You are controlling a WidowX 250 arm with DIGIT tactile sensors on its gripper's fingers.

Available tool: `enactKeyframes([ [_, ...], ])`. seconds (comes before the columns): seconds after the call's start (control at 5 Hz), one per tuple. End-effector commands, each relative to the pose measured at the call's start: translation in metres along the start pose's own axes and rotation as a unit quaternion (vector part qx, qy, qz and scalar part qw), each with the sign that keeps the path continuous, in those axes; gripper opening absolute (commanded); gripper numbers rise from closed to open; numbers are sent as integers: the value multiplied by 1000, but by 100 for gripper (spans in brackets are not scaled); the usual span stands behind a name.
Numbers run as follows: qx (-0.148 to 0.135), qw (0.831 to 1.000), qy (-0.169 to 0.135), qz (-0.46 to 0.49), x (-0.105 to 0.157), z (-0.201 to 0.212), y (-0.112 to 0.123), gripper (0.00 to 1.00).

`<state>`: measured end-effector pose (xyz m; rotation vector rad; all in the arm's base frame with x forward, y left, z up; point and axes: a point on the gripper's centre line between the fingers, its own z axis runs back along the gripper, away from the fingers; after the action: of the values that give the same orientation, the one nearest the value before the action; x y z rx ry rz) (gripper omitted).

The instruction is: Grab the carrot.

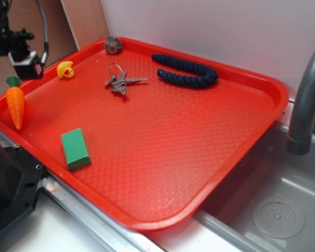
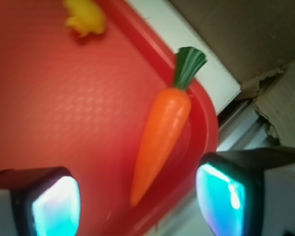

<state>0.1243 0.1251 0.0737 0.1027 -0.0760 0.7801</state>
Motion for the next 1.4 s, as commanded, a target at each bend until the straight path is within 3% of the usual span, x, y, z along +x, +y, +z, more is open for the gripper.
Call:
enactKeyframes([
  [0.0, 8, 1000, -4, -15, -15, -39, 35, 100],
  [0.6, 15, 995, 22, -99, -11, -56, -4, 100],
  [1.2, 17, 984, 26, -173, 4, -64, -24, 100],
])
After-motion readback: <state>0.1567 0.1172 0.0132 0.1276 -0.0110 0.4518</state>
